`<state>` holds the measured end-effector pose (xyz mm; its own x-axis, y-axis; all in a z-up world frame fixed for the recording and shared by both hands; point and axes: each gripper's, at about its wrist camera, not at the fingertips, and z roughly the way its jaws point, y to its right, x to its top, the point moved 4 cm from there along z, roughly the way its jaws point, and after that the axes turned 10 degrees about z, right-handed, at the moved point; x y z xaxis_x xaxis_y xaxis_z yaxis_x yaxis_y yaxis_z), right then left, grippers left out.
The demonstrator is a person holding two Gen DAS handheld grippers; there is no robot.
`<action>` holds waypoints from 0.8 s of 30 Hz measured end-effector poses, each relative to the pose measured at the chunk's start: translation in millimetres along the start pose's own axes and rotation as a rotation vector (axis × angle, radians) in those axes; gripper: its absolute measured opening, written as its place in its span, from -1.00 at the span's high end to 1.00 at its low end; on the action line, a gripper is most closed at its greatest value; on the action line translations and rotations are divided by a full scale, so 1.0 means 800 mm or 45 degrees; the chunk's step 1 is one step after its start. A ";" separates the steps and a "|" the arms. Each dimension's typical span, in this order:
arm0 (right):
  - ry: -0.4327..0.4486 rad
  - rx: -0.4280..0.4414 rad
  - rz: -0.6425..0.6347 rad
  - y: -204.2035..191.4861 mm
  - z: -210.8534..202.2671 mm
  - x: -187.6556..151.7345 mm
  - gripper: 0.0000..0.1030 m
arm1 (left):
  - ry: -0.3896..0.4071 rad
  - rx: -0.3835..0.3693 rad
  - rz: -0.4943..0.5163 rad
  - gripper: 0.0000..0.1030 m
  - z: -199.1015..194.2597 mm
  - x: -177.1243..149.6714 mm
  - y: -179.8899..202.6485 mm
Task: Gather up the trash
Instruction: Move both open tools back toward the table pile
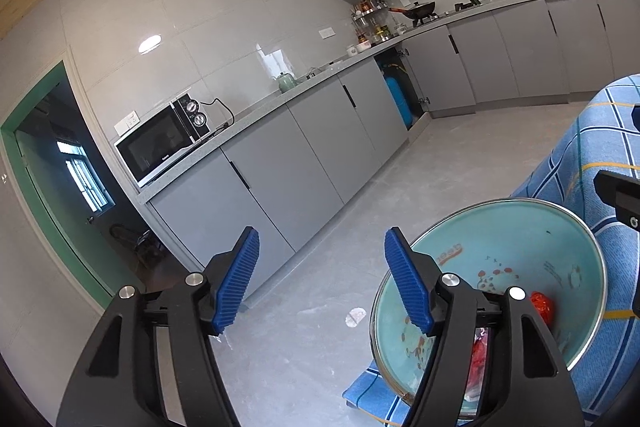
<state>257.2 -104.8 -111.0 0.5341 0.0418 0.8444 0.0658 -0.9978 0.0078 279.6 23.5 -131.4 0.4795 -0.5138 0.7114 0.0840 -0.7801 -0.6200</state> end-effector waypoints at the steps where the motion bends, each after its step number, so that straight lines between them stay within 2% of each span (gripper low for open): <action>1: 0.000 -0.001 0.000 0.001 -0.001 0.000 -0.12 | -0.001 0.001 0.001 -0.27 0.000 0.000 0.000; 6: 0.002 -0.008 0.004 0.004 -0.005 0.000 -0.13 | 0.000 0.003 -0.002 -0.29 -0.002 0.001 -0.001; 8: 0.003 -0.009 0.004 0.005 -0.007 0.001 -0.14 | 0.008 0.009 0.003 -0.44 -0.003 0.001 0.000; 16: 0.010 -0.037 0.007 0.012 -0.018 -0.004 -0.18 | 0.016 0.006 -0.007 -0.45 -0.011 0.001 -0.004; 18: 0.005 -0.043 0.027 0.019 -0.026 -0.007 -0.18 | 0.015 -0.012 -0.018 -0.46 -0.015 0.002 -0.004; 20: 0.010 -0.052 0.036 0.026 -0.037 -0.012 -0.20 | 0.024 -0.033 -0.021 -0.58 -0.022 0.006 0.002; 24: 0.009 -0.104 0.059 0.053 -0.063 -0.028 -0.24 | 0.075 -0.089 0.009 -0.61 -0.047 0.013 0.022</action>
<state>205.2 -150.4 -102.8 0.5287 -0.0043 0.8488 -0.0278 -0.9995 0.0122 253.0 -9.3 -122.5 0.4278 -0.5375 0.7267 0.0187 -0.7986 -0.6016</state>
